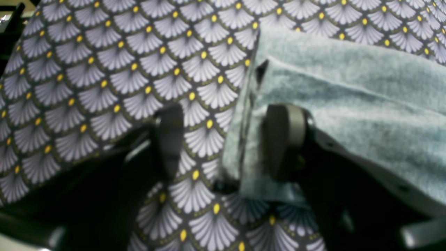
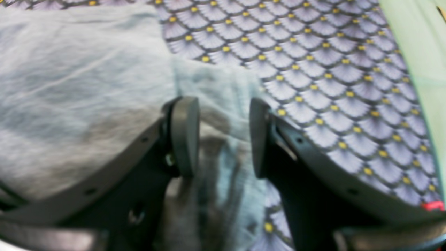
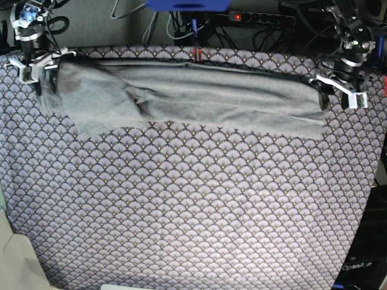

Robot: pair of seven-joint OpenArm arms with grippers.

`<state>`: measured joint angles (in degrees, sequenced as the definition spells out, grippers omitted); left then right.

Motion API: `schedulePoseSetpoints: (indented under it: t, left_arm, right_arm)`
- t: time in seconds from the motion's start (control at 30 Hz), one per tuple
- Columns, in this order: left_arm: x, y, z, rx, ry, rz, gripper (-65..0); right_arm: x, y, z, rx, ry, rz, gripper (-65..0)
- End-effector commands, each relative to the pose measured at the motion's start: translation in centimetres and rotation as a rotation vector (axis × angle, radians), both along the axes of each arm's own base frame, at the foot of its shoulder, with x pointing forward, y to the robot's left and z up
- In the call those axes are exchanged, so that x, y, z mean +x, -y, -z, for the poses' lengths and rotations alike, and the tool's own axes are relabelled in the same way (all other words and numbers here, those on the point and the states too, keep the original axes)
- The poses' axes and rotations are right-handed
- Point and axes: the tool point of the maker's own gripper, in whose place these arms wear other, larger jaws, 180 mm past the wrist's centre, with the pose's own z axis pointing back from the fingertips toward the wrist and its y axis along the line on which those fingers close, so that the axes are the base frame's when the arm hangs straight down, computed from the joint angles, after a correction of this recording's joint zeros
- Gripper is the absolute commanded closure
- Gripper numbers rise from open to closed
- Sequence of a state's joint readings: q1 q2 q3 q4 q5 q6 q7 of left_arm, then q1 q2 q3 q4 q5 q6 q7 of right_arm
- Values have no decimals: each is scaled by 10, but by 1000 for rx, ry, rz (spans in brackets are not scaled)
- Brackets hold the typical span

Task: Fold the T-shirt properly
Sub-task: 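Lay the folded edge down along the first fold with both grippers, then move the right gripper along the fold and tuck the loose shirt end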

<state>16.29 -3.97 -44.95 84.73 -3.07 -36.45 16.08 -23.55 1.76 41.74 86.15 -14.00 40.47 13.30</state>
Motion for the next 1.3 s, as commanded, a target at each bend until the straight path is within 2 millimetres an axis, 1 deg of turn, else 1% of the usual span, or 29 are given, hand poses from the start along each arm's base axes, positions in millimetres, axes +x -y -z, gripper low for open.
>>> schedulePoseSetpoints:
  t: [0.0,0.1,0.13,0.2,0.3,0.4,0.57,0.67,0.87,0.93,1.13,1.2,1.27]
  left_arm:
    - [6,-5,-12,17,43,5,-371]
    - [6,-5,-12,18,42,5,-371]
    - [6,-5,-12,18,42,5,-371]
    - [6,-5,-12,18,42,5,-371]
    - [6,-5,-12,18,42,5,-371]
    - [6,-5,-13,19,44,6,-371]
    - [6,-5,-13,19,44,6,-371]
    - [6,-5,-13,20,45,6,-371]
    - [7,-5,-15,24,49,6,-371]
    - [7,-6,-15,24,49,5,-371]
    - [7,-6,-15,24,48,5,-371]
    - [8,-5,-15,23,49,4,-371]
    - [12,-3,-16,21,57,8,-371]
  right_arm:
    - [7,4,-14,-15,55,-5,-253]
    - [19,2,-20,-19,82,-14,-255]
    - [20,2,-19,-31,74,-20,-264]
    - [30,-1,-18,-48,73,-35,-286]
    - [39,-3,-22,-48,91,-40,-318]
    - [39,-3,-22,-47,92,-40,-321]
    - [37,-12,-17,-18,91,-29,-321]
    - [37,-22,-12,2,85,-39,-320]
    - [29,-24,13,53,31,-23,-319]
    - [27,-24,16,60,24,-19,-319]
    - [26,-25,17,65,24,-15,-317]
    - [27,-25,15,61,32,-17,-317]
    - [30,-23,8,44,47,-25,-317]
